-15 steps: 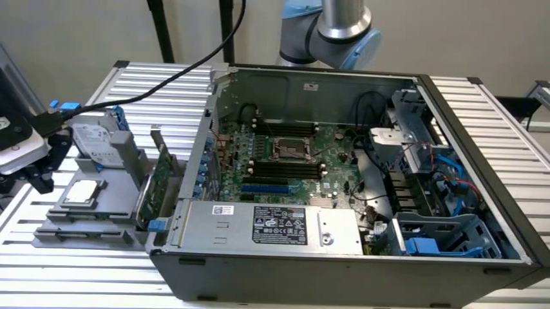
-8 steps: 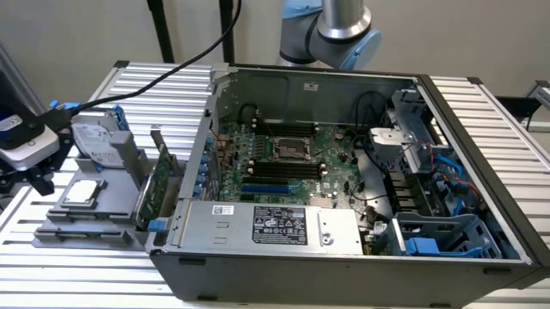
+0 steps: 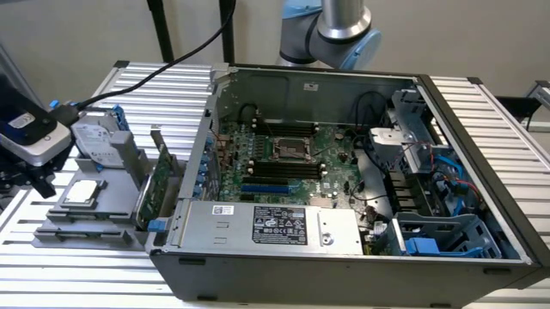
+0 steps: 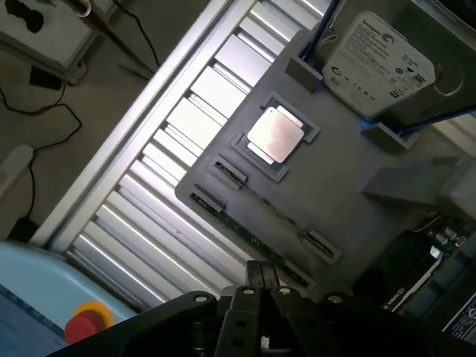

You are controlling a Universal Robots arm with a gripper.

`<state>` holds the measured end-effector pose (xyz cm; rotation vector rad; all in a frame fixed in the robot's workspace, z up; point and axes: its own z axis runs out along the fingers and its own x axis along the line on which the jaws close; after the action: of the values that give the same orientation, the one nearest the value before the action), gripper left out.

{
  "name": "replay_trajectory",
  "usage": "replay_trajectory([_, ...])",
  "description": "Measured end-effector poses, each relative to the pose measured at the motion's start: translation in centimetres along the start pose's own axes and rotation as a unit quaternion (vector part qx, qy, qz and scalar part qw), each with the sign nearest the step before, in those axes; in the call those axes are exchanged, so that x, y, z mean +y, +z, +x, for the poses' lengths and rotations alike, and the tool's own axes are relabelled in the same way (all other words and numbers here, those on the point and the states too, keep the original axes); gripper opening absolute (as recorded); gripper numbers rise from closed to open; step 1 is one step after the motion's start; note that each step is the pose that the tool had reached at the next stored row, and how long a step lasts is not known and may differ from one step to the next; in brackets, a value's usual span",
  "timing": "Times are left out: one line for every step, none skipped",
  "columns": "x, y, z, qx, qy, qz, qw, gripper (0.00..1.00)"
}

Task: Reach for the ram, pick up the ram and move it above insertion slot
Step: 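Pick up the ram and move it above insertion slot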

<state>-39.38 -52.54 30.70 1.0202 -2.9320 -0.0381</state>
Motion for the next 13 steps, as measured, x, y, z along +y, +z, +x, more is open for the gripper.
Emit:
replay_trajectory([0.00,0.06,0.00,0.0003,-0.009,0.0003,1.0000,0.11])
replay_trajectory([0.00,0.12,0.00,0.0006,-0.018,0.0005,0.9998,0.11])
replay_trajectory([-0.01,0.18,0.00,0.0009,-0.027,0.0008,0.9996,0.11])
replay_trajectory([-0.01,0.24,-0.01,0.0012,-0.036,0.0011,0.9994,0.11])
replay_trajectory([-0.01,0.30,-0.01,0.0015,-0.045,0.0014,0.9990,0.11])
replay_trajectory([-0.01,0.37,-0.01,0.0017,-0.054,0.0016,0.9985,0.11])
replay_trajectory([-0.01,0.43,-0.01,0.0020,-0.063,0.0019,0.9980,0.11])
replay_trajectory([-0.02,0.49,-0.01,0.0023,-0.072,0.0022,0.9974,0.11])
replay_trajectory([-0.02,0.55,-0.02,0.0025,-0.081,0.0025,0.9967,0.11])
replay_trajectory([-0.02,0.62,-0.02,0.0028,-0.091,0.0028,0.9959,0.11])
replay_trajectory([-0.02,0.68,-0.02,0.0031,-0.100,0.0030,0.9950,0.11])
replay_trajectory([-0.03,0.74,-0.02,0.0034,-0.109,0.0033,0.9940,0.11])
replay_trajectory([-0.03,0.80,-0.02,0.0037,-0.118,0.0036,0.9930,0.11])
